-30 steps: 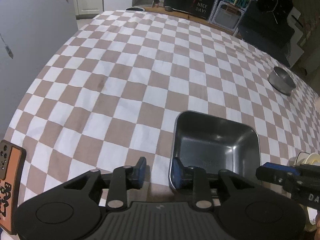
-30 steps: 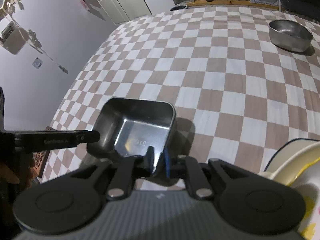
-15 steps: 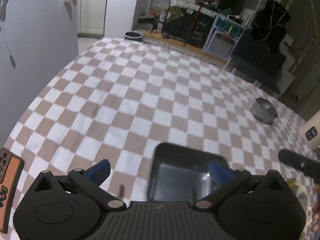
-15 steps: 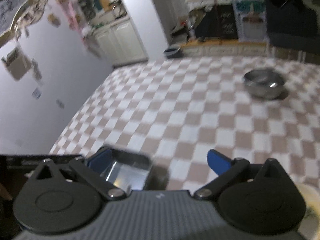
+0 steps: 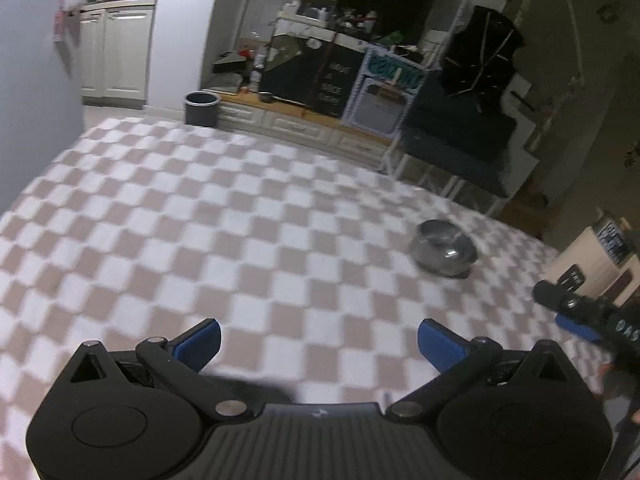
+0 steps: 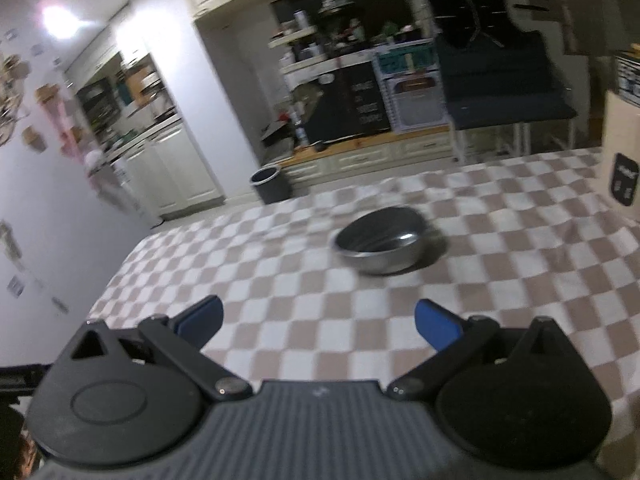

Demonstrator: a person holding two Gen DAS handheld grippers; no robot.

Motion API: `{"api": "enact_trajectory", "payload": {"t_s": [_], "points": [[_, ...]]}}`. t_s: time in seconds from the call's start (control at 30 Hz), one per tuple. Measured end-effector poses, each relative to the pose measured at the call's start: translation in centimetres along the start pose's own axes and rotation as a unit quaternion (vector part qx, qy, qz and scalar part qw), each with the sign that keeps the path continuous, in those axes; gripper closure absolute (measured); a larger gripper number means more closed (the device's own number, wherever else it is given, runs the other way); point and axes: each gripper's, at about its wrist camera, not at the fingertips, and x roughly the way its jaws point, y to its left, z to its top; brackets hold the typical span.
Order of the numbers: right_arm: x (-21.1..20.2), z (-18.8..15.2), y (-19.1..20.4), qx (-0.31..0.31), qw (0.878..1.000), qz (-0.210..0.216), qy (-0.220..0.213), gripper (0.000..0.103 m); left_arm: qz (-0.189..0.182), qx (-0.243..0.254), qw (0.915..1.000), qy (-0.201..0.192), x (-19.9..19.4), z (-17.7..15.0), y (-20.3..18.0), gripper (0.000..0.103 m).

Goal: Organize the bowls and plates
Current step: 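Move both grippers to the rim of the small round steel bowl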

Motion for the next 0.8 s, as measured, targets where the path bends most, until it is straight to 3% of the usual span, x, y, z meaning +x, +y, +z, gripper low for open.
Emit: {"api": "enact_trajectory", "payload": {"t_s": [0.1,0.23,0.4,0.5,0.6,0.7,0.77,0.8], "points": [[0.8,0.5,-1.9,-0.001,0.999,-0.021,-0.024,0.000,-0.016,0.006,0.9999,0.002,2.3,0.8,-2.6,0.000],[2.3,1.4,-4.6,0.003,0.999,-0.035,-0.018,0.000,-0.027,0.003,0.9995,0.018,5.7,1.7,-5.0,0.000],[4.7,2.1,-8.0,0.053,0.997,-0.049,0.008,0.000,-0.026,-0.025,0.9987,0.036,10.0,3.4,-6.7,0.000],[6.2,2.2,-9.6,0.116,0.991,-0.057,0.016,0.002,-0.030,-0.047,0.9977,0.039,12.2,4.5,-7.6,0.002],[7.8,2.5,-10.7,0.163,0.986,-0.023,0.017,0.017,-0.048,-0.069,0.9949,0.055,14.6,5.3,-8.3,0.010],[9.6,2.9,-11.1,0.171,0.985,-0.001,0.010,0.029,-0.054,-0.079,0.9934,0.063,16.6,5.8,-8.9,0.023],[10.8,3.2,-11.3,0.176,0.984,0.007,0.015,0.047,-0.054,-0.083,0.9928,0.067,17.9,6.2,-9.2,0.033],[11.1,3.3,-11.4,0.181,0.983,0.005,0.013,0.049,-0.059,-0.087,0.9923,0.066,18.5,6.3,-9.2,0.035]]}}
